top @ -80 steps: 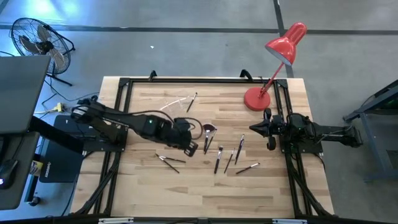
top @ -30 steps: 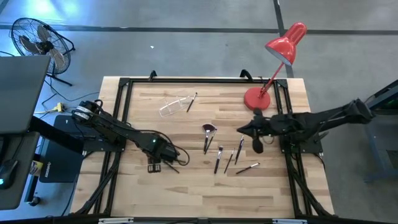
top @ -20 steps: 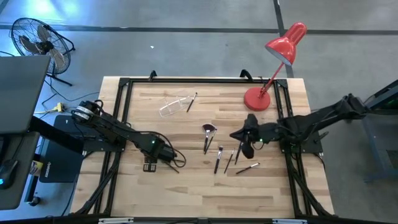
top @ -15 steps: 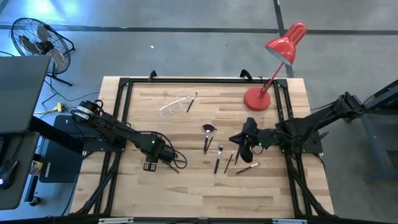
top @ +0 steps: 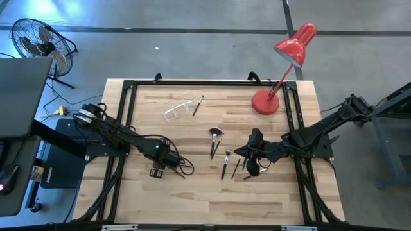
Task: Put items in baskets/containers
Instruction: Put the brow brush into the transparent organizer
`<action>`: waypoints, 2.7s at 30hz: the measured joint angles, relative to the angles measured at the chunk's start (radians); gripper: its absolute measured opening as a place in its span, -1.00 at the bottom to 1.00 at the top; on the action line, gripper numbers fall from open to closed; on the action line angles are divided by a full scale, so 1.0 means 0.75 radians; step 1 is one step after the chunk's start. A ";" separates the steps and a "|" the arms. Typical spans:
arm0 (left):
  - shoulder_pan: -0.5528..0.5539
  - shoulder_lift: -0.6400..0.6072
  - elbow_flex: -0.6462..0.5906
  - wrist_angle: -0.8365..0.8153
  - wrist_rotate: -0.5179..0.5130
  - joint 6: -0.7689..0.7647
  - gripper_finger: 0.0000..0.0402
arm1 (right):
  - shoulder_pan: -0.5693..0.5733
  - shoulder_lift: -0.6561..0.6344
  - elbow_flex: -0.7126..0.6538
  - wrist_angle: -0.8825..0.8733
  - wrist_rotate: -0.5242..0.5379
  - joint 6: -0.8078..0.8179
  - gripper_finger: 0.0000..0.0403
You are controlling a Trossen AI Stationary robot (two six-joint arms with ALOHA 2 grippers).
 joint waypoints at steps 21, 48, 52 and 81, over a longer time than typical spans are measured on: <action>0.001 0.001 -0.003 -0.021 0.130 -0.133 -0.90 | -0.048 0.000 -0.002 0.003 0.005 -0.090 -1.00; 0.239 0.004 0.364 -0.246 0.303 -0.334 -1.00 | -0.113 0.250 -0.004 -0.087 -0.009 -0.323 -0.79; 0.410 0.003 0.377 -0.184 0.501 -0.398 -1.00 | -0.124 0.335 -0.004 -0.012 0.011 -0.424 -0.63; 0.733 0.003 0.379 0.484 0.979 -0.875 -1.00 | -0.155 0.679 0.347 0.180 0.417 -1.956 -0.32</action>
